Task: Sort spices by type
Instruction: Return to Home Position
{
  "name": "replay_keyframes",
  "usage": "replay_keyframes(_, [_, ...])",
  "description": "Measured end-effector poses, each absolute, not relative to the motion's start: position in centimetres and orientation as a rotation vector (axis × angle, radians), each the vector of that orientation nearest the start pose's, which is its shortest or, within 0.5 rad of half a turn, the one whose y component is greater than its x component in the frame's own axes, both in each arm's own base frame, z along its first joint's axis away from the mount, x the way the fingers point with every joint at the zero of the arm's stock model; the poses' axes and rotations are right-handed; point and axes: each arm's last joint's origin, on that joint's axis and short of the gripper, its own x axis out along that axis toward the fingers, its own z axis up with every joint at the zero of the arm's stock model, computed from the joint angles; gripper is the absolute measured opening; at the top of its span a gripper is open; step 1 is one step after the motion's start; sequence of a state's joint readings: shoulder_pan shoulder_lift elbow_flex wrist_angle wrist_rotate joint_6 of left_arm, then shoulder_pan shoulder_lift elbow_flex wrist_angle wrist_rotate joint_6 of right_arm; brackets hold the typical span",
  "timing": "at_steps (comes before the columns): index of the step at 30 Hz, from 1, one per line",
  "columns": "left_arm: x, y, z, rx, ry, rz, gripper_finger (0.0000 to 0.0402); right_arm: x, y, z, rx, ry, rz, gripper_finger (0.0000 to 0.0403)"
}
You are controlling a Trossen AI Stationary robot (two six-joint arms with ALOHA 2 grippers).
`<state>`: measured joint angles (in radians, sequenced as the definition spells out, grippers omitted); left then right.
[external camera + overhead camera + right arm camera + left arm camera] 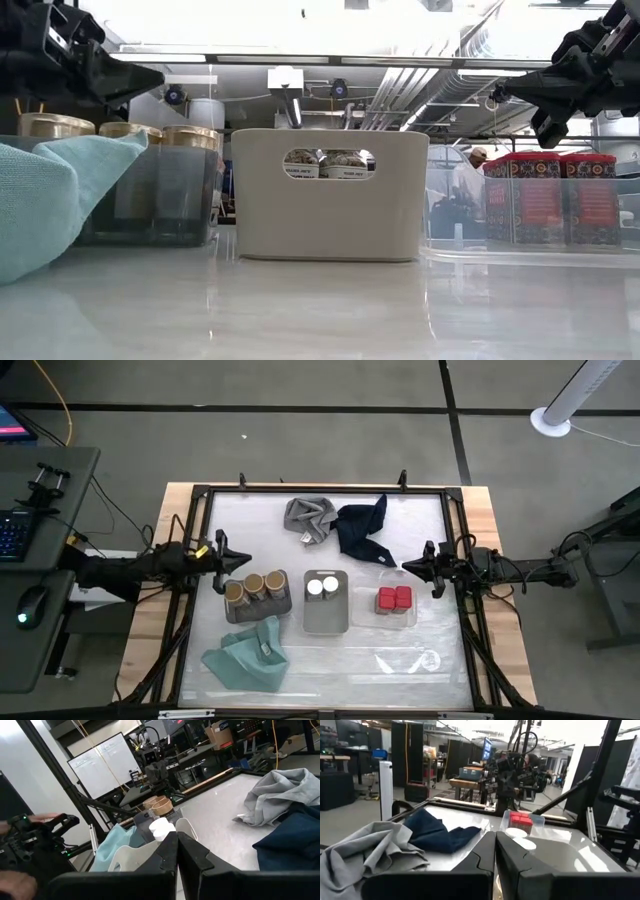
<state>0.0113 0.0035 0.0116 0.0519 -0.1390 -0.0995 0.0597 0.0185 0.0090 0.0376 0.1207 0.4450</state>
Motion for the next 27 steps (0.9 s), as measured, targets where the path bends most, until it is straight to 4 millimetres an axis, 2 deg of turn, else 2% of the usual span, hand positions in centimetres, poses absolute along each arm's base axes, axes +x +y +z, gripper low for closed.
replay_keyframes(27, [9.69,0.54,17.1,-0.104,-0.055,0.153,0.0,9.81,0.24,16.87,0.447,-0.041,-0.054,0.0001])
